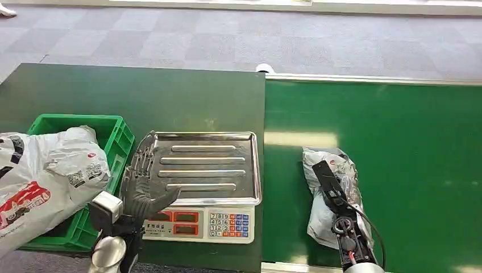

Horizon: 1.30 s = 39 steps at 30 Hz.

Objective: Moved the parcel from conveyor to table for the left to box.

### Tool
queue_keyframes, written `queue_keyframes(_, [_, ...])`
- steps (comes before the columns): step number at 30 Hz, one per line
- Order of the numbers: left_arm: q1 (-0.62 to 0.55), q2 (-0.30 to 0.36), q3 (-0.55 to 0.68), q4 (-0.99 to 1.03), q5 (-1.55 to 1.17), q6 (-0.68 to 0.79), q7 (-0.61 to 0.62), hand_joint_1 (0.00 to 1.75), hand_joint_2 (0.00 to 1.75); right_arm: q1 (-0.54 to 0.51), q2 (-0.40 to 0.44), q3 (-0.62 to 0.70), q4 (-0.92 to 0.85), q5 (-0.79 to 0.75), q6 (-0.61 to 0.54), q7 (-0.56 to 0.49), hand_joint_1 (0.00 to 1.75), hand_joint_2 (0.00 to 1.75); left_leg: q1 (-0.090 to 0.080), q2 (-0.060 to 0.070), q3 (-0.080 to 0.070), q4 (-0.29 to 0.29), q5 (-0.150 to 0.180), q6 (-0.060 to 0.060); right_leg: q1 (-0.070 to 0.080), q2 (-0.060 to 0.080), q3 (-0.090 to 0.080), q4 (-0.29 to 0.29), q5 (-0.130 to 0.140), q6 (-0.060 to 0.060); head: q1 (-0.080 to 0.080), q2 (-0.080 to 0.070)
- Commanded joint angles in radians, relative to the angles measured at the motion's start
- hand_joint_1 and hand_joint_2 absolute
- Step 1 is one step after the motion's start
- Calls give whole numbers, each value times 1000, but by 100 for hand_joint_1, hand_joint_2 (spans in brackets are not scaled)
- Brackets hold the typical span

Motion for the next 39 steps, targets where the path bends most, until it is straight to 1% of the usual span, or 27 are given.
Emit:
queue_keyframes(1, [-11,12,6,35,2,-4,6,0,175,-21,-28,44,-47,-42,13,-37,175,175,-1,0,0,-1,1,2,-1,-1,0,0,0,-2,0,0])
queue_keyframes(2, [-13,14,5,38,2,-4,6,0,175,-27,-37,54,-62,-35,18,-35,175,175,-1,0,0,-1,0,2,-1,-1,0,0,0,-1,0,0])
queue_keyframes(4, [-18,16,4,52,6,-1,1,0,175,-50,-56,81,-79,-27,70,-35,175,175,-2,1,-1,0,1,3,-1,0,-2,1,0,-1,0,0])
queue_keyframes(7, [-26,23,-8,83,5,4,-21,0,175,-85,-98,128,-26,-10,146,-35,175,175,-2,1,-1,0,1,3,-2,0,-2,1,1,-1,0,0])
queue_keyframes(9, [-30,24,-11,90,7,5,-26,0,175,-101,-117,149,4,11,144,-31,175,175,-2,0,0,0,1,2,-1,0,-1,0,0,-1,0,0])
queue_keyframes(11, [-30,24,-11,90,7,5,-26,0,175,-101,-117,149,4,11,144,-31,175,175,-2,0,0,-1,1,3,-1,-1,-1,0,1,-1,0,0])
queue_keyframes(12, [-30,24,-11,90,7,5,-26,0,175,-101,-117,149,4,11,144,-31,175,175,-1,0,0,0,1,1,-1,-1,0,0,0,-1,0,0])
queue_keyframes(14, [-32,24,-11,90,7,5,-26,0,175,-100,-115,151,5,13,143,-32,175,175,-1,-1,0,-1,1,2,-1,-1,0,0,0,-1,0,0])
queue_keyframes(16, [-39,30,-12,93,11,8,-28,0,175,-143,-141,202,68,50,144,-29,175,175,-2,0,1,-2,1,4,-1,-1,0,-1,1,-2,0,0])
queue_keyframes(17, [-42,33,-8,96,18,12,-30,0,175,-178,-158,228,105,56,162,-50,175,175,-1,1,1,-1,0,2,-1,0,0,0,1,-1,0,0])
queue_keyframes(19, [-39,41,-3,96,25,17,-32,0,175,-211,-181,259,128,60,175,-80,175,175,-2,2,0,0,1,3,-1,1,-1,1,1,-1,0,0])
queue_keyframes(22, [-13,55,-3,90,33,34,-43,0,175,-242,-204,281,130,-16,255,-178,175,175,-2,2,0,0,0,2,-2,1,-1,1,1,-1,0,0])
queue_keyframes(23, [-1,58,-3,83,38,41,-50,0,175,-257,-211,308,115,-47,275,-209,175,175,-1,1,0,0,0,1,-1,0,-1,0,1,-1,0,0])
queue_keyframes(24, [8,61,-3,75,40,45,-53,0,175,-270,-215,331,99,-60,275,-217,175,175,-2,1,0,-1,1,4,-2,0,-1,0,2,-2,0,0])
queue_keyframes(25, [19,62,0,65,43,50,-56,0,175,-282,-219,351,79,-76,277,-225,175,175,-2,1,0,0,0,2,-1,1,-1,0,1,-1,0,0])
queue_keyframes(26, [35,61,5,50,43,60,-61,0,175,-296,-220,371,42,-104,281,-242,175,175,-2,4,0,0,0,3,-2,3,-2,1,1,-1,0,0])
queue_keyframes(27, [47,60,9,38,44,65,-64,0,175,-298,-221,387,0,-129,285,-257,175,175,-2,3,0,-1,0,2,-2,2,-2,1,1,-1,0,0])
queue_keyframes(28, [56,59,12,28,44,66,-64,0,175,-294,-225,407,-47,-160,301,-254,175,175,-2,3,-1,0,0,2,-2,3,-3,2,1,-1,0,0])
queue_keyframes(29, [65,60,15,20,45,68,-67,0,175,-283,-231,435,-123,-199,303,-275,175,175,-3,6,-1,1,-1,3,-2,5,-4,3,1,-1,0,0])
queue_keyframes(31, [68,61,14,21,47,68,-73,0,175,-266,-244,479,-232,-244,303,-283,175,175,-2,3,-2,1,0,2,-2,3,-3,2,1,-1,0,0])
queue_keyframes(32, [64,62,14,26,48,68,-76,0,175,-262,-254,517,-293,-272,297,-275,175,175,-2,4,-1,0,0,2,-2,3,-3,2,1,-2,0,0])
queue_keyframes(34, [55,61,13,33,49,68,-80,0,175,-265,-263,565,-366,-307,291,-278,175,175,-2,2,-2,1,0,2,-2,1,-3,2,1,-1,0,0])
queue_keyframes(36, [51,60,13,37,50,68,-83,0,175,-262,-278,606,-423,-344,269,-283,175,175,-2,3,-3,1,0,2,-2,2,-4,3,1,-1,0,0])
queue_keyframes(39, [50,58,10,41,52,65,-90,0,175,-220,-299,640,-541,-372,225,-325,175,175,-3,3,-2,1,0,4,-2,2,-4,2,1,-2,0,0])
